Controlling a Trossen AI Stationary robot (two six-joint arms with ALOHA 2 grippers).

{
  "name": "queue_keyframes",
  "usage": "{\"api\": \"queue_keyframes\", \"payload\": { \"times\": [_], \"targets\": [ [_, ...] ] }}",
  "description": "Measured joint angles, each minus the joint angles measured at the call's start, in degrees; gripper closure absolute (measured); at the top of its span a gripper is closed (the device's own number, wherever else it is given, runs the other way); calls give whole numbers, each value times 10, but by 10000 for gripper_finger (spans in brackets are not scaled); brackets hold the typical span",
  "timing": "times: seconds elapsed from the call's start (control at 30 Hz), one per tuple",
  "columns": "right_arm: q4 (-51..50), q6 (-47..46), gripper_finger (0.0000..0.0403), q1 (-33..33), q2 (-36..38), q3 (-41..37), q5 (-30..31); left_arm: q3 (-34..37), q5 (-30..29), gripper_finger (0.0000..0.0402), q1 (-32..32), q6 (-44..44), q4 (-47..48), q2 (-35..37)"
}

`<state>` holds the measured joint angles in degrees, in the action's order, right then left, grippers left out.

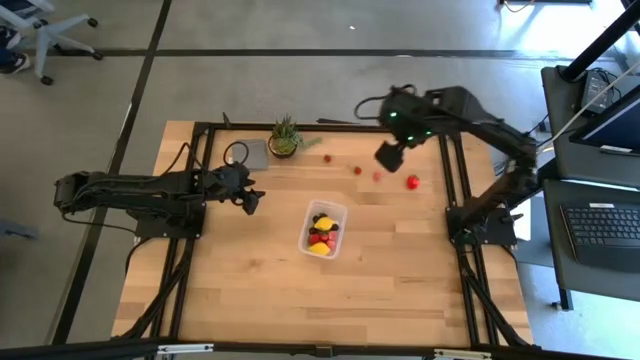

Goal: Pick and placing Produce into tupperware
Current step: Put the red strawberry into the transparent bin

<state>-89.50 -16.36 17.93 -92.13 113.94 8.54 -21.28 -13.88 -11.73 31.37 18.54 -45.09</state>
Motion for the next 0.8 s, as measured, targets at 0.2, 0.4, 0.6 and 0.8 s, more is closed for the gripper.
{"api": "queue_keyframes", "payload": {
  "times": [0.2, 0.4, 0.6, 0.8],
  "targets": [
    [5, -126, 118, 82, 94, -178, 12, 0, -1, 140, 0, 0, -1, 0],
    [61, -179, 118, 130, 140, -352, 53, 0, -2, 140, 0, 0, -2, 0],
    [207, -228, 118, 140, 139, -480, 52, 0, -2, 140, 0, 1, -2, 0],
    [271, -362, 118, 154, 140, -579, 51, 0, -2, 140, 0, 26, -1, 0]
  ]
}}
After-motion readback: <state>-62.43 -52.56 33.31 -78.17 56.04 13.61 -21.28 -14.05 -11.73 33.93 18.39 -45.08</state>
